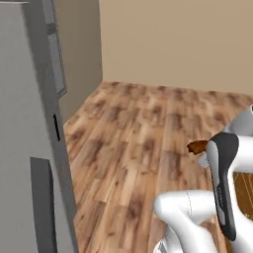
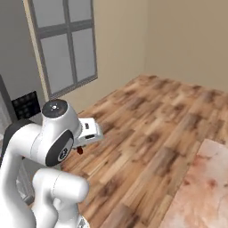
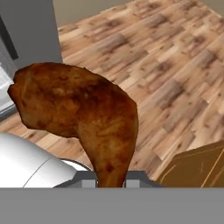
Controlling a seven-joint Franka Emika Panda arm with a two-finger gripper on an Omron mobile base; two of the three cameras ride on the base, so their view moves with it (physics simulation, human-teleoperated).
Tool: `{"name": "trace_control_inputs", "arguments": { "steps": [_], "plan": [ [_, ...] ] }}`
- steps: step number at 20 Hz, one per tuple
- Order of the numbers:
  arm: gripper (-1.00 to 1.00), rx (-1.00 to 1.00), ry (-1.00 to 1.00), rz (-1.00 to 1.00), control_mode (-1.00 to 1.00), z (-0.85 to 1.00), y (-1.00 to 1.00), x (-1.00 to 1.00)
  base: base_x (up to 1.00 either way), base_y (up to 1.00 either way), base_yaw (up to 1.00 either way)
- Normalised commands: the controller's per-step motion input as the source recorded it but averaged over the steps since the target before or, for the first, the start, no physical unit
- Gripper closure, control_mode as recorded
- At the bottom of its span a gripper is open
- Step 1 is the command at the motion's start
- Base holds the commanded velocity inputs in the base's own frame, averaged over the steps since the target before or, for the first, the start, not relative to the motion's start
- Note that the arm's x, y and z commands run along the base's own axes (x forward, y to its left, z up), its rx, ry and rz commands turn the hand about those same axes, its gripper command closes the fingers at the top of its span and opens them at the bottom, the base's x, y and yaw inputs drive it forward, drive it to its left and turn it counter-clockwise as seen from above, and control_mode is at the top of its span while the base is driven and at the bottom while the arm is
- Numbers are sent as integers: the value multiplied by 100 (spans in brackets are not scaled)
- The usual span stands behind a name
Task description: Place the chicken drumstick on the counter behind the older chicken drumstick on the same shelf of the fridge to maintain FIFO order. Close the fridge door when finished.
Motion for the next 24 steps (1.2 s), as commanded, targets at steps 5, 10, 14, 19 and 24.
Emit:
{"name": "trace_control_inputs", "arguments": {
  "steps": [5, 10, 14, 19, 24],
  "plan": [
    [100, 0, 0, 0, 100, 0, 0, 0, 16, 4, 61],
    [100, 0, 0, 0, 100, 0, 0, 0, 9, 27, 72],
    [100, 0, 0, 0, 100, 0, 0, 0, 46, 8, 66],
    [100, 0, 0, 0, 100, 0, 0, 0, 48, -20, 56],
    [100, 0, 0, 0, 100, 0, 0, 0, 1, -8, 51]
  ]
}}
